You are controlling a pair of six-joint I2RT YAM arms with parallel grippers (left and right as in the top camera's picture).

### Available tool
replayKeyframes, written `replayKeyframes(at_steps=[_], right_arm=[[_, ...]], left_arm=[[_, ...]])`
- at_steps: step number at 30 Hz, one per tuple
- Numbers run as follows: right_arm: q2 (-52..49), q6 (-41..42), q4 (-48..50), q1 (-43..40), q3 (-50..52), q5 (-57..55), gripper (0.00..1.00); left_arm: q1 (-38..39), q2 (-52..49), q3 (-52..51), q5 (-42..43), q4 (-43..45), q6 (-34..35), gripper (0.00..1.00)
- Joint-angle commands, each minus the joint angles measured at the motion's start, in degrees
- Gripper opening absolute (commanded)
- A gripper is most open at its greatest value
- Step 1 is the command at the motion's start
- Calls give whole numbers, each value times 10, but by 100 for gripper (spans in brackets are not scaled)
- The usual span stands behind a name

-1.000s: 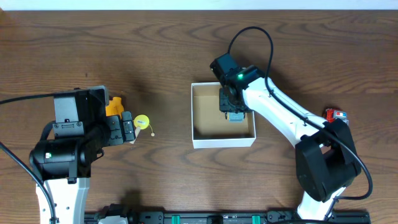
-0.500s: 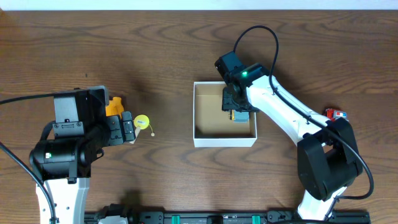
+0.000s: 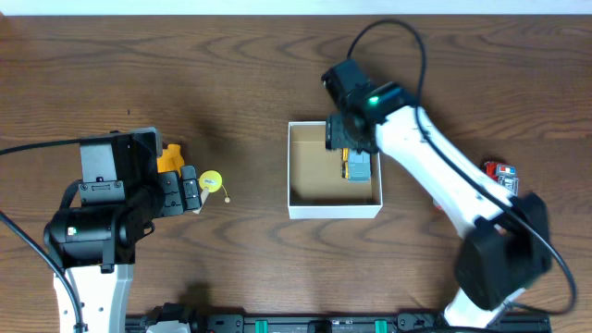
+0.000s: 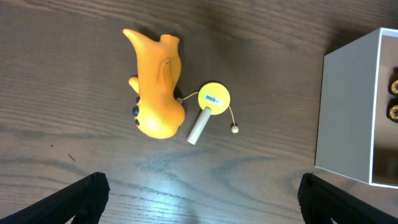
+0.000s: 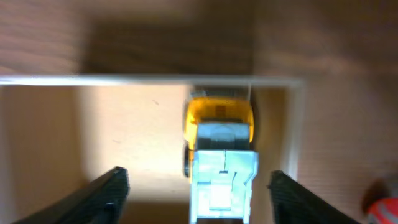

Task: Pack container
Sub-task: 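Open the right gripper and move it to the red fire truck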

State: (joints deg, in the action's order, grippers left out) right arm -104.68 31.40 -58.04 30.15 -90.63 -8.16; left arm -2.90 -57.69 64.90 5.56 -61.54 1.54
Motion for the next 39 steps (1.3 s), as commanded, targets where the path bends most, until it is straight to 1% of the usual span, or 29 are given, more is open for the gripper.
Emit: replayKeyframes(at_steps=[1, 4, 7, 10, 14, 19, 23, 29, 33, 39], right_arm=[[75, -19, -17, -24, -51, -14, 85], [126, 1, -46, -74, -58, -18, 99], [167, 17, -85, -149, -58, -17, 99], [195, 16, -135, -248, -58, -15, 99], [199, -21, -191, -375, -52, -11, 99], [198, -84, -170, -467, 19, 1, 99], [198, -158, -112, -495, 99, 26, 99], [198, -273, -4, -507, 228, 37, 99], [198, -308, 53, -508, 275, 37, 99], [196, -310, 96, -510, 311, 37, 99]], left_arm=[[-2, 1, 10, -2, -1, 5, 98], [-2, 1, 10, -2, -1, 5, 98], [-2, 1, 10, -2, -1, 5, 98], [-2, 1, 10, -2, -1, 5, 98], [-2, 1, 10, -2, -1, 5, 98], [-2, 1, 10, -2, -1, 5, 98], [-2, 1, 10, -2, -1, 5, 98], [-2, 1, 10, -2, -1, 5, 98], [-2, 1, 10, -2, -1, 5, 98], [-2, 1, 10, -2, -1, 5, 98]])
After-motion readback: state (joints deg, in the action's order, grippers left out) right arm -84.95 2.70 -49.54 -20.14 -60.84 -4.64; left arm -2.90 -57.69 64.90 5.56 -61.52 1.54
